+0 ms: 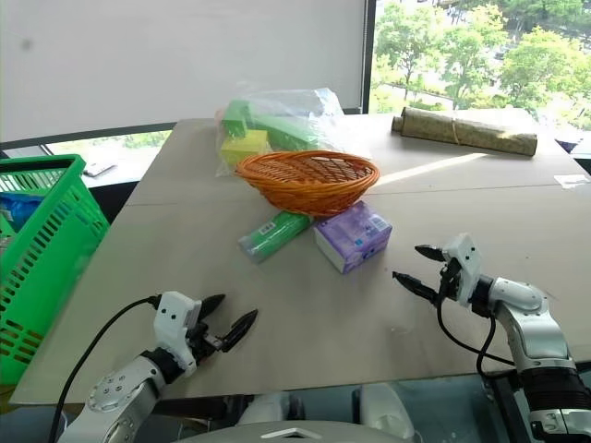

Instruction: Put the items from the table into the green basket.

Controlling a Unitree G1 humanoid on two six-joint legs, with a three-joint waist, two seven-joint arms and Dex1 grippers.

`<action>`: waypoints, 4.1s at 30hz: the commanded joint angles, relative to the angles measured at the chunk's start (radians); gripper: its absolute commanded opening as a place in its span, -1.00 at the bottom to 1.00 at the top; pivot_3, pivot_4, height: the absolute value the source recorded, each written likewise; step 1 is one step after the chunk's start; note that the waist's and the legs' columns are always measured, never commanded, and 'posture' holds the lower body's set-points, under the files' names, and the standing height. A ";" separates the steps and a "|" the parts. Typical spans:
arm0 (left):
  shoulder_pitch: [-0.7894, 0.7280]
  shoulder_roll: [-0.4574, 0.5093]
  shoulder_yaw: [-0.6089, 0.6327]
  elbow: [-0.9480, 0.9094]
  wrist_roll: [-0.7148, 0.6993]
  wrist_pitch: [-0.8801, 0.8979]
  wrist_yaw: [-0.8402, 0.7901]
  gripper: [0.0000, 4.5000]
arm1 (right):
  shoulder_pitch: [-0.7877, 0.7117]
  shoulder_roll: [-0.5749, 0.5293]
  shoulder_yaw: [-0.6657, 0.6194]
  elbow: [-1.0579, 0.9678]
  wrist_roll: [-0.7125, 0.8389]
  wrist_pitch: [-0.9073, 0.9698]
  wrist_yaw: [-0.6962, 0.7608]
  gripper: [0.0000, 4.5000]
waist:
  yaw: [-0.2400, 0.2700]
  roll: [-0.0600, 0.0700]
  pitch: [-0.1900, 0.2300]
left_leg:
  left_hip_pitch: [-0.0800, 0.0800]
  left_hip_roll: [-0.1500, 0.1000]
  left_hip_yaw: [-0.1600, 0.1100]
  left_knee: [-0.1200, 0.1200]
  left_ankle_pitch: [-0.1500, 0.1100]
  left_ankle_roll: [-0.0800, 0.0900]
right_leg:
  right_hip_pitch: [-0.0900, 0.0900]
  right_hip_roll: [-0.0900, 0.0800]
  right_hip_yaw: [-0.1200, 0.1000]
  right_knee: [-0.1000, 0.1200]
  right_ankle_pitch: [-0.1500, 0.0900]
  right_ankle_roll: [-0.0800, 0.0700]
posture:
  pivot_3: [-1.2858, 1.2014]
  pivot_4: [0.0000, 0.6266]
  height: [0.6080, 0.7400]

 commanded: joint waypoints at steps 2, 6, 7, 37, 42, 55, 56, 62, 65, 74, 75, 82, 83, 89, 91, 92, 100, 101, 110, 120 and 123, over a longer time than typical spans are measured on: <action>-0.017 -0.004 0.015 -0.009 0.004 -0.042 0.006 0.99 | -0.019 -0.011 -0.024 -0.013 0.015 -0.014 0.012 1.00 | 0.000 0.000 0.000 | 0.000 0.000 0.000 0.000 0.000 0.000 | 0.000 0.000 0.000 0.000 0.000 0.000 | -0.09 -1.00 1.00; -0.022 -0.006 0.017 -0.003 0.000 -0.051 0.005 0.99 | -0.017 -0.018 -0.029 -0.015 0.018 -0.010 0.016 1.00 | 0.000 0.000 0.000 | 0.000 0.000 0.000 0.000 0.000 0.000 | 0.000 0.000 0.000 0.000 0.000 0.000 | -0.09 -1.00 1.00; -0.022 -0.005 0.017 -0.002 -0.002 -0.054 0.003 0.99 | -0.016 -0.019 -0.029 -0.016 0.018 -0.009 0.016 1.00 | 0.000 0.000 0.000 | 0.000 0.000 0.000 0.000 0.000 0.000 | 0.000 0.000 0.000 0.000 0.000 0.000 | -0.09 -1.00 1.00; 0.000 0.072 0.179 -0.156 -0.273 -0.177 -0.208 0.99 | -0.607 0.005 0.176 -0.065 -0.018 0.217 0.060 1.00 | 0.009 0.002 -0.001 | 0.000 0.002 0.001 0.000 0.000 0.000 | -0.001 0.002 0.001 0.000 0.000 -0.001 | -0.04 -1.00 1.00; -0.057 0.074 0.171 -0.198 -0.288 -0.152 -0.159 0.99 | -0.760 0.112 0.262 0.098 -0.078 0.202 0.065 1.00 | 0.022 0.001 -0.001 | -0.001 0.001 0.001 0.000 0.000 0.000 | -0.001 0.001 0.001 -0.001 0.000 -0.001 | -0.02 -1.00 1.00; -0.078 0.045 0.129 -0.246 -0.283 -0.115 -0.080 1.00 | -0.848 0.115 0.341 0.299 -0.214 0.086 0.189 -0.69 | 0.060 0.001 -0.001 | -0.002 0.001 0.001 -0.001 0.000 0.000 | -0.002 0.001 0.000 0.000 0.000 -0.001 | 0.01 -1.00 1.00; -0.084 0.046 0.121 -0.243 -0.280 -0.114 -0.080 1.00 | -0.846 0.119 0.331 0.286 -0.209 0.094 0.177 -0.77 | 0.062 0.001 -0.001 | -0.002 0.001 0.001 -0.001 0.000 0.000 | -0.002 0.001 -0.001 0.000 0.000 -0.001 | 0.01 -1.00 1.00; -0.170 0.058 0.092 -0.227 -0.284 -0.076 -0.055 1.00 | -0.849 0.018 0.266 0.309 -0.319 -0.012 0.000 -0.78 | 0.066 0.002 -0.001 | -0.002 0.000 0.001 0.000 0.000 0.000 | -0.002 0.000 -0.001 0.000 0.001 -0.001 | -0.02 -1.00 1.00; -0.206 0.069 0.086 -0.210 -0.279 -0.059 -0.055 1.00 | -0.868 -0.049 0.257 0.363 -0.360 -0.041 -0.049 -0.78 | 0.069 0.002 -0.001 | -0.004 -0.002 0.001 0.000 0.000 0.000 | -0.004 0.000 -0.001 0.000 0.001 -0.001 | -0.04 -1.00 1.00; -0.399 0.122 -0.021 -0.041 -0.101 0.079 0.045 1.00 | -0.838 -0.182 0.279 0.521 -0.488 -0.144 -0.045 0.40 | 0.013 0.002 -0.001 | -0.004 -0.004 0.004 -0.001 0.000 0.001 | -0.006 0.003 0.004 0.001 0.001 -0.001 | -0.10 -1.00 1.00; -0.423 0.135 -0.038 -0.011 -0.071 0.090 0.050 1.00 | -0.823 -0.190 0.265 0.485 -0.484 -0.107 -0.046 0.63 | 0.002 0.002 -0.001 | -0.004 -0.003 0.004 -0.001 0.000 0.001 | -0.006 0.002 0.005 0.001 0.001 0.000 | -0.10 -1.00 1.00; -0.641 0.187 -0.126 0.292 0.103 0.125 0.044 1.00 | -0.520 -0.173 0.025 -0.233 -0.007 0.457 0.066 0.82 | -0.027 0.002 -0.001 | -0.005 0.001 0.002 -0.001 0.000 0.000 | -0.006 0.003 0.004 0.002 0.001 0.000 | -0.13 -1.00 1.00; -0.674 0.197 -0.145 0.333 0.119 0.125 0.020 1.00 | -0.467 -0.165 -0.006 -0.311 0.057 0.518 0.057 0.82 | -0.029 0.002 -0.001 | -0.005 0.001 0.001 -0.001 0.000 0.000 | -0.006 0.002 0.003 0.002 0.001 0.000 | -0.14 -1.00 1.00; -0.825 0.209 -0.247 0.531 0.164 0.181 -0.110 1.00 | -0.212 -0.060 -0.138 -0.655 0.346 0.716 -0.087 0.82 | -0.044 0.001 -0.002 | -0.004 -0.001 -0.001 0.000 0.000 0.000 | -0.002 0.002 -0.001 0.000 0.000 0.001 | -0.21 -1.00 1.00; -0.846 0.219 -0.272 0.566 0.176 0.204 -0.148 1.00 | -0.168 -0.036 -0.142 -0.731 0.396 0.745 -0.145 0.82 | -0.066 0.001 -0.002 | -0.004 -0.002 -0.001 0.001 0.000 0.000 | -0.002 0.002 -0.001 0.000 0.000 0.003 | -0.24 -1.00 1.00; -0.852 0.223 -0.283 0.572 0.176 0.224 -0.171 0.89 | -0.160 -0.027 -0.145 -0.756 0.419 0.758 -0.176 0.84 | -0.082 0.000 -0.002 | -0.004 -0.002 -0.001 0.001 0.000 0.000 | -0.002 0.002 -0.001 0.000 -0.001 0.003 | -0.25 -1.00 1.00; -0.867 0.197 -0.273 0.598 0.207 0.238 -0.174 -0.04 | -0.166 -0.048 -0.155 -0.778 0.477 0.755 -0.275 0.85 | -0.118 0.001 -0.003 | -0.002 -0.003 -0.002 0.002 0.000 0.000 | 0.001 -0.001 -0.001 0.000 -0.001 0.007 | -0.26 -1.00 1.00; -0.870 0.187 -0.256 0.592 0.206 0.237 -0.157 -0.05 | -0.178 -0.051 -0.150 -0.773 0.484 0.754 -0.275 0.85 | -0.118 0.001 -0.003 | -0.002 -0.003 -0.003 0.002 0.000 0.000 | 0.001 -0.001 -0.002 0.000 -0.001 0.007 | -0.25 -1.00 1.00; -1.052 0.285 0.094 0.497 0.250 0.112 0.149 -0.05 | -0.366 0.001 -0.068 -0.642 0.521 0.672 -0.194 0.85 | -0.125 -0.017 0.008 | -0.008 0.000 -0.004 0.004 0.000 0.001 | -0.003 0.000 -0.002 0.000 0.001 0.009 | -0.11 -1.00 1.00; -0.807 0.651 0.584 0.411 0.284 0.325 0.107 -0.05 | -0.603 0.144 0.054 -0.428 0.503 0.545 -0.034 0.85 | -0.054 -0.012 0.007 | -0.013 -0.002 -0.004 -0.006 0.000 -0.001 | -0.016 0.004 0.012 -0.001 0.003 0.006 | 0.02 -1.00 1.00; -0.691 0.650 0.689 0.399 0.327 0.390 0.142 -0.05 | -0.640 0.160 0.072 -0.411 0.519 0.560 -0.002 0.85 | -0.018 -0.016 0.005 | -0.019 -0.002 -0.004 -0.003 0.000 -0.001 | -0.021 0.003 0.011 0.000 0.003 0.006 | 0.03 -1.00 1.00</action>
